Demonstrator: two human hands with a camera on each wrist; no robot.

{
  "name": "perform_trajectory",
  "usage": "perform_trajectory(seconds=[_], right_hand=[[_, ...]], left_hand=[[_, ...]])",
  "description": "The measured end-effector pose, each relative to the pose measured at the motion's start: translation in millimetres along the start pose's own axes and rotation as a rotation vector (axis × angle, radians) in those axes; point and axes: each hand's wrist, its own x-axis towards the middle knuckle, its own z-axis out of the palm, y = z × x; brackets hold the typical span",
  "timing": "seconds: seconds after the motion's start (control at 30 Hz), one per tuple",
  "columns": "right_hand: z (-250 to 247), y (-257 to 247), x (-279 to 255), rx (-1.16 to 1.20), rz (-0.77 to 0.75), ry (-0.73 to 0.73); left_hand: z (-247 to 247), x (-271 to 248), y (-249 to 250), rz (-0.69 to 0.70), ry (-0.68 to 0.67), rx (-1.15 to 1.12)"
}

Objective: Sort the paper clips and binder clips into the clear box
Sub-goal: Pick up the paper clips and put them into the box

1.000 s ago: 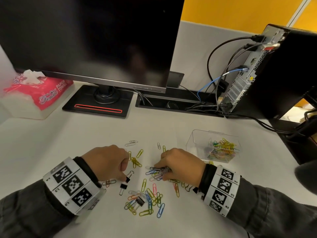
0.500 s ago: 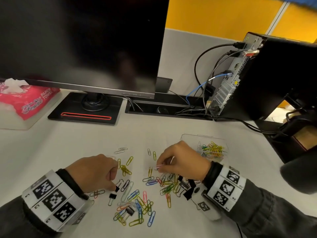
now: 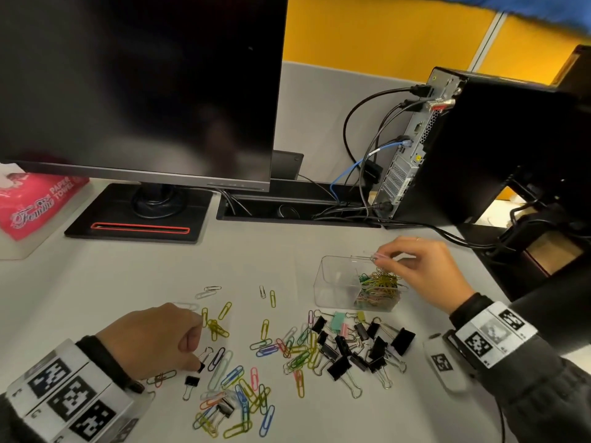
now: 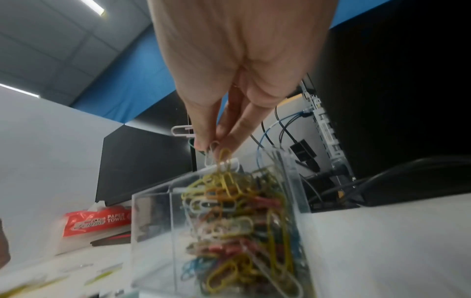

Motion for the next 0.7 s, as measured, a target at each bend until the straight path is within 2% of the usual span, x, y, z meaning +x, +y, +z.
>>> perform_trajectory(seconds=[0.2, 0.4, 0.5, 0.7], right_hand=[[10.0, 14.1, -7.3, -0.104, -0.091, 0.059], [7.3, 10.7, -9.3, -0.579, -0.19, 0.1], [8.3, 6.1, -8.2, -0.752, -0.201, 0.026], [5.7, -6.7, -3.0, -0.826, -0.071, -0.174]], left_hand=[[0.5, 1.1, 0.5, -0.005, 0.0, -0.009], [-1.2, 0.6, 3.0, -0.004, 0.001, 0.007], [-2.0, 0.5, 4.1, -0.001, -0.004, 0.006], [-1.1, 0.9, 2.7, -0.001, -0.005, -0.015]])
